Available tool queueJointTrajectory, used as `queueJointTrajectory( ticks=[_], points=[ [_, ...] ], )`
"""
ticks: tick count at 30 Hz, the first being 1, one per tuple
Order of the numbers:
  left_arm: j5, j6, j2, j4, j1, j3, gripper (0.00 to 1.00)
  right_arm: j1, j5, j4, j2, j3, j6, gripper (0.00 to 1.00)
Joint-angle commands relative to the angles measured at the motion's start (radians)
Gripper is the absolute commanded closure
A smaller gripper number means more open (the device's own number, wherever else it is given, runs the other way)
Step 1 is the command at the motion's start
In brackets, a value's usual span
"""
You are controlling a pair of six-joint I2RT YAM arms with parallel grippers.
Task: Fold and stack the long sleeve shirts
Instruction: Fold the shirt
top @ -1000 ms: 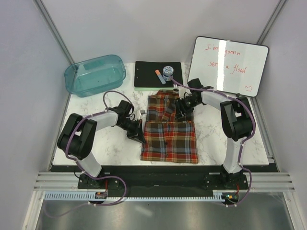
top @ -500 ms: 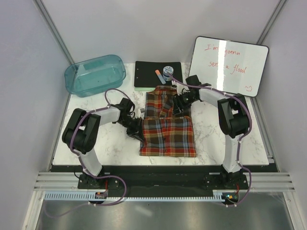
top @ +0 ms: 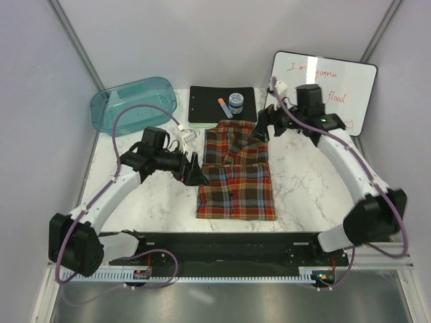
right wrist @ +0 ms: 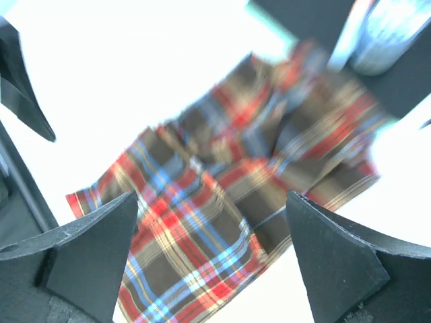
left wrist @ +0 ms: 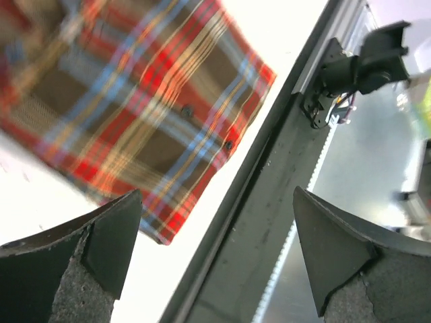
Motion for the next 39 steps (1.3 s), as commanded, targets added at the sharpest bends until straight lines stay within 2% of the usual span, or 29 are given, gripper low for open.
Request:
queueJointTrajectory(
  ticks=[1,2,4,5,6,7,8,9,10,12,13,16,23,26,30,32,34,39],
  points=[
    [0.052,0.187,-0.096,0.094,-0.024,0.071,0.01,-0.014,0.037,0.145,-0.190,-0.104,0.067,0.02],
    [0.052,0.160,-0.099,0.187,-0.024,0.073,0.01,-0.014,0.088,0.184,-0.207,-0.125,0.170,0.02],
    [0.044,0.024,-0.067,0.217,-0.024,0.084,0.01,-0.029,0.046,0.147,-0.218,-0.130,0.185,0.02],
    [0.146,-0.013,-0.047,0.217,-0.027,0.091,0.01,-0.034,-0.208,0.145,-0.218,-0.150,0.217,0.02],
    [0.200,-0.064,-0.024,0.240,-0.046,0.059,0.00,-0.017,-0.300,0.146,-0.212,-0.182,0.284,0.02],
    [0.198,-0.196,-0.013,0.252,-0.081,0.033,0.01,0.009,-0.366,0.234,-0.216,-0.302,0.406,0.02],
    [0.177,-0.260,-0.033,0.295,-0.156,-0.014,0.01,0.035,-0.396,0.299,-0.263,-0.382,0.576,0.02],
    [0.167,-0.332,-0.065,0.495,-0.185,-0.159,0.01,0.081,-0.399,0.389,-0.311,-0.473,0.672,0.02],
    [0.154,-0.486,-0.144,0.620,-0.210,-0.242,0.01,0.098,-0.393,0.616,-0.366,-0.671,0.761,0.02],
    [0.063,-0.581,-0.179,0.809,-0.277,-0.399,0.01,0.138,-0.335,0.810,-0.512,-0.838,0.998,0.02],
    [0.052,-0.619,-0.173,0.829,-0.294,-0.418,0.01,0.155,-0.324,0.877,-0.538,-0.936,1.025,0.02],
    [0.052,-0.694,-0.079,0.893,-0.333,-0.439,0.01,0.218,-0.284,0.893,-0.554,-1.016,1.029,0.02],
    [0.012,-0.779,0.115,0.979,-0.348,-0.426,0.01,0.273,-0.235,1.184,-0.366,-1.107,1.205,0.02],
    [-0.015,-0.779,0.189,1.014,-0.343,-0.442,0.01,0.273,-0.203,1.156,-0.316,-1.129,1.161,0.02],
    [-0.038,-0.753,0.310,1.037,-0.327,-0.479,0.01,0.262,-0.166,1.079,-0.259,-1.191,1.191,0.02],
    [-0.020,-0.781,0.408,1.045,-0.278,-0.501,0.02,0.246,-0.167,1.057,-0.223,-1.199,1.211,0.02],
    [-0.014,-0.802,0.470,1.064,-0.218,-0.516,0.02,0.233,-0.138,0.935,-0.192,-1.208,1.213,0.02],
    [0.070,-0.767,0.464,1.059,-0.146,-0.544,0.02,0.186,-0.137,0.780,-0.186,-1.202,1.198,0.02]
  ],
)
